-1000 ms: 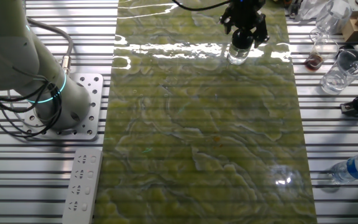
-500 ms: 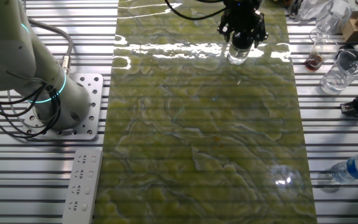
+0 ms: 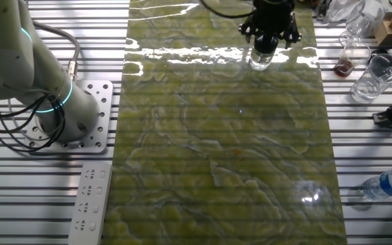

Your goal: Screw the lid onto the jar

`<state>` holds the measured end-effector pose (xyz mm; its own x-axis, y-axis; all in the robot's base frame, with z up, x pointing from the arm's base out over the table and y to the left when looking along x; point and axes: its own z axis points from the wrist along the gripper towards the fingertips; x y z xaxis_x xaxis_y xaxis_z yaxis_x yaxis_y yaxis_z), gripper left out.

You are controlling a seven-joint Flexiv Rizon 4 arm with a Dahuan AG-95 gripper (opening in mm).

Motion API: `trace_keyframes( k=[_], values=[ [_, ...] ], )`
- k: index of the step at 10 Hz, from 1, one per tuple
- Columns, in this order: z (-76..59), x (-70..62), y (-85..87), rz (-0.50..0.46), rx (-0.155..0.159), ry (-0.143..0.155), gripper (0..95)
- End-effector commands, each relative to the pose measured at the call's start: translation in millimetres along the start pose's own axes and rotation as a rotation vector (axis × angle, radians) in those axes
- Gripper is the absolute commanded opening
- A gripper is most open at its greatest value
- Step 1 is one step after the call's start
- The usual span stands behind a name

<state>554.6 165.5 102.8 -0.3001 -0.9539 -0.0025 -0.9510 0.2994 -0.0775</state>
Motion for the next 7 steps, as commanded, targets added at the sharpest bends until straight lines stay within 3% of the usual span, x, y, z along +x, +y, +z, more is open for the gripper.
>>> trace_keyframes(
  k=[1, 5, 7],
  values=[
    [-1.9, 1.1, 1.1, 0.024, -0.013, -0.018, 76.0],
    [-1.6, 1.2, 0.9, 0.053, -0.01, -0.024, 76.0],
    [-1.5, 1.3, 1.0, 0.083, 0.0, -0.043, 76.0]
  ],
)
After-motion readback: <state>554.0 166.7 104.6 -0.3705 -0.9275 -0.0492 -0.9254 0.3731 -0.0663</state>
